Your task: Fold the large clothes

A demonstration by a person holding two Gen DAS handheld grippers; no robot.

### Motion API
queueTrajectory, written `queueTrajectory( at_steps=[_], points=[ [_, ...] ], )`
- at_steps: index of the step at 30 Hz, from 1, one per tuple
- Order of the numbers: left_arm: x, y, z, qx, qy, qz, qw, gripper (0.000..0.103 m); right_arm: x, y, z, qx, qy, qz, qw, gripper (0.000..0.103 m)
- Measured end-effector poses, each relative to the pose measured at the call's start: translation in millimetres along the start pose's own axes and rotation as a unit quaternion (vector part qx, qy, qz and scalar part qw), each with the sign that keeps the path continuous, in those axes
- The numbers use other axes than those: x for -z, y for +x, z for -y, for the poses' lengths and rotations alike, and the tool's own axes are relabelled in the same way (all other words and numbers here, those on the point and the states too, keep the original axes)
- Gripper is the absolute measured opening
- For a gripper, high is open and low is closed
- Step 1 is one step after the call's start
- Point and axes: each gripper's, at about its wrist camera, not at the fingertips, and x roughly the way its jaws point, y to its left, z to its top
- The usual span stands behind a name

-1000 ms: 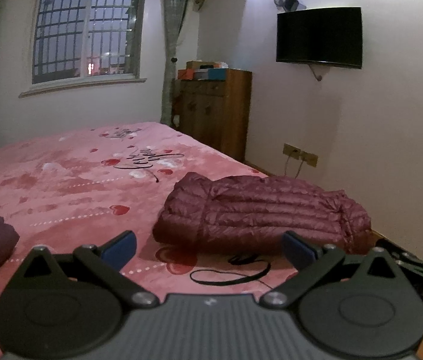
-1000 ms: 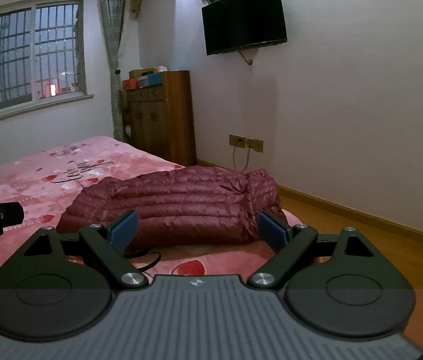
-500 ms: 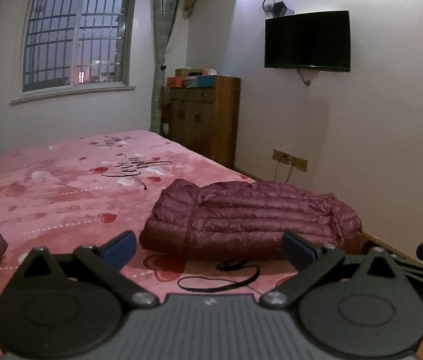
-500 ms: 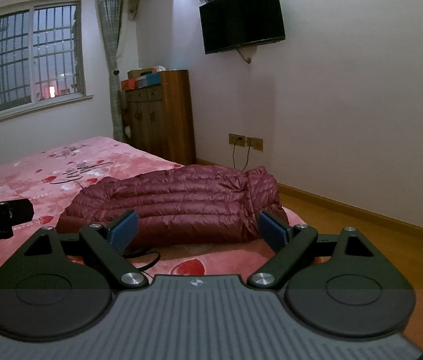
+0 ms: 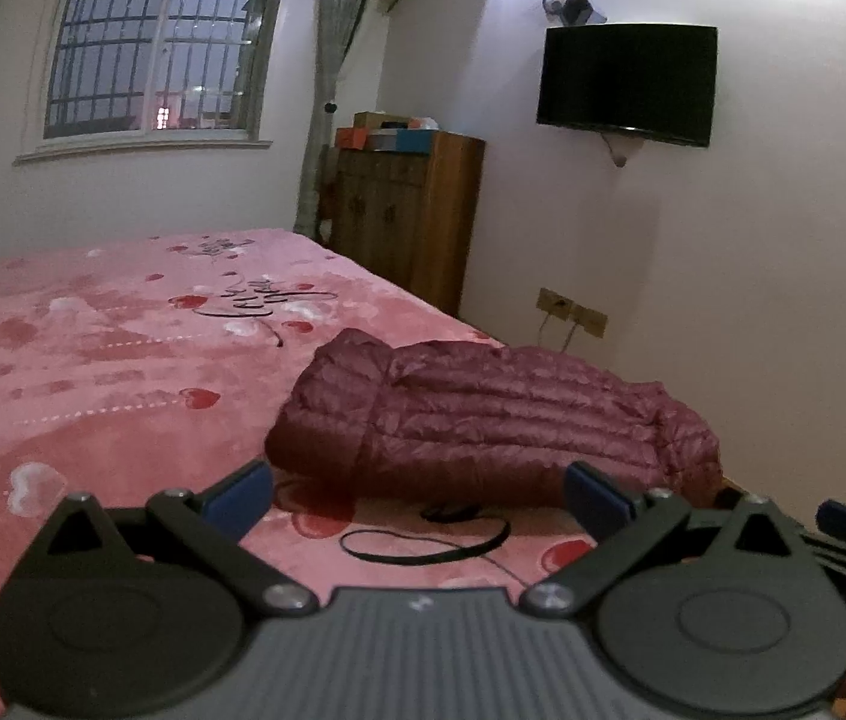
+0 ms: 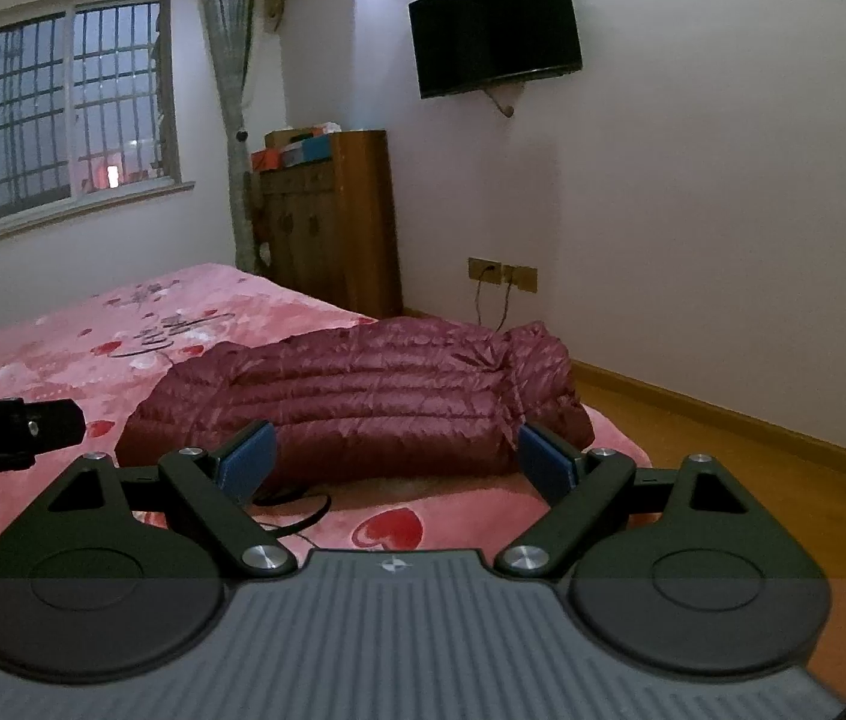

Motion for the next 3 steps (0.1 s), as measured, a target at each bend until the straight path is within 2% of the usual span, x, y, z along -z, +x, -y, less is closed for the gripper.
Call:
queueTrajectory(
  at_steps=[3],
  points=[
    [2.2, 5.4, -6.4, -0.018, 0.002, -0.008, 0.9998, 0.102, 0.6, 5.1, -4.0, -0.004, -0.003, -0.004, 1.000, 0.103]
  ],
)
